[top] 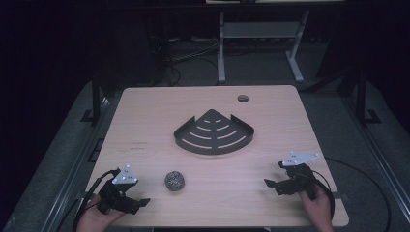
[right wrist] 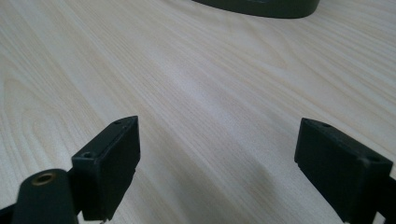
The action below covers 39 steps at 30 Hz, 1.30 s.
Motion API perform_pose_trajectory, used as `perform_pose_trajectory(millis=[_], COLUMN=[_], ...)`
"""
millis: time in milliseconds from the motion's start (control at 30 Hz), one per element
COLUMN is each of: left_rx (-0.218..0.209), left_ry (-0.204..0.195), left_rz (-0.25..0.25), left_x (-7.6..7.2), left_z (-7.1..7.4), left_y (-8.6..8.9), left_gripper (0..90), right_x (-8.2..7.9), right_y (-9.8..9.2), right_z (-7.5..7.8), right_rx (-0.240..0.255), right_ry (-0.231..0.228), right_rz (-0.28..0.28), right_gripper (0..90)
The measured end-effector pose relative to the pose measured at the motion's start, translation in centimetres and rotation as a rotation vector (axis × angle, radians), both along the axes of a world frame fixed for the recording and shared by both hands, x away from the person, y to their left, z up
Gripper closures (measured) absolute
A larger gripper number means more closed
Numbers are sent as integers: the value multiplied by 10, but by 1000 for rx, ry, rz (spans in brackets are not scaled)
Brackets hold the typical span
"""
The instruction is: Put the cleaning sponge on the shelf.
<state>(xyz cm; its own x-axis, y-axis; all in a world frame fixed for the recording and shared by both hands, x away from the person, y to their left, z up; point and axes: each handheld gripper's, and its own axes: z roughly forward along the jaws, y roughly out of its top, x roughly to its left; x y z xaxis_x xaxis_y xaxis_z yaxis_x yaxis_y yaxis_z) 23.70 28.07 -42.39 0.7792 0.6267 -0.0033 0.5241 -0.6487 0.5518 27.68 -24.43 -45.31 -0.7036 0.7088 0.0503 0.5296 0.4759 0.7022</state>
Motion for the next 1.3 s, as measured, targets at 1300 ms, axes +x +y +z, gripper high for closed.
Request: perform_pose_trajectory(millis=[1300], left_rx=[23], left_ry=[12], left_rz=[-77], left_x=[21], left_z=[9], left_y=[-35], left_gripper=[193], right_x=[0], right_y=[1], right_z=[0], right_rx=[5], right_ry=[-4], right_rz=[9], right_gripper=[138])
